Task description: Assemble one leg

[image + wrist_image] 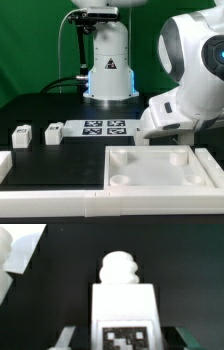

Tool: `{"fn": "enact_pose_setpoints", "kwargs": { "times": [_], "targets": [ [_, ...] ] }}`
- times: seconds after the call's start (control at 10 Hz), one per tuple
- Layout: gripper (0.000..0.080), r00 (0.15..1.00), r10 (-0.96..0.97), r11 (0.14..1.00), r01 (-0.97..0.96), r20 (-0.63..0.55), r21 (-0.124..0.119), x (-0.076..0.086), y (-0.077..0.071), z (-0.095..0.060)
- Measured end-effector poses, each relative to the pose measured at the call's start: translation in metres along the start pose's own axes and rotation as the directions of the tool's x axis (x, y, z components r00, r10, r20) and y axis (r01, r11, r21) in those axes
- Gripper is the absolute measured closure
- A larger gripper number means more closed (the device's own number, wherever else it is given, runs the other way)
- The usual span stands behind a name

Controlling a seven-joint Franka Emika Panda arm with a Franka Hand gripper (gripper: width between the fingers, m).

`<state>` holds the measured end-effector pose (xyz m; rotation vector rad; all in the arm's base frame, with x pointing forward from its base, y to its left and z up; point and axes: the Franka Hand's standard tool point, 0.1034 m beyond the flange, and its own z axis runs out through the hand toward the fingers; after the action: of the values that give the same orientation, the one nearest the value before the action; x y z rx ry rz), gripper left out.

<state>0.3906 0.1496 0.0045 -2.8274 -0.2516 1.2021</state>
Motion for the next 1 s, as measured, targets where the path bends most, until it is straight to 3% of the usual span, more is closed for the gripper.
{"fn": "enact_pose_setpoints", "kwargs": {
  "times": [0.3, 0.6, 0.8, 0.9, 1.0],
  "targets": [
    [0.0514, 1.0, 0.0, 1.0, 0.0, 0.002, 0.0, 0.0, 0.0, -0.001],
    [0.0512, 1.0, 0.005, 1.0, -0.005, 0.031, -0.009, -0.014, -0.002, -0.039],
    [0.0512, 1.0, 0.005, 1.0, -0.005, -0.012, -0.018, -0.023, -0.005, -0.068],
    [0.0512, 0.999, 0.002, 1.0, -0.002, -0.036, -0.017, -0.019, -0.005, -0.067],
    [0.0512, 0.988, 0.001, 1.0, -0.004, -0.157, -0.013, -0.004, -0.006, -0.071]
  ]
}}
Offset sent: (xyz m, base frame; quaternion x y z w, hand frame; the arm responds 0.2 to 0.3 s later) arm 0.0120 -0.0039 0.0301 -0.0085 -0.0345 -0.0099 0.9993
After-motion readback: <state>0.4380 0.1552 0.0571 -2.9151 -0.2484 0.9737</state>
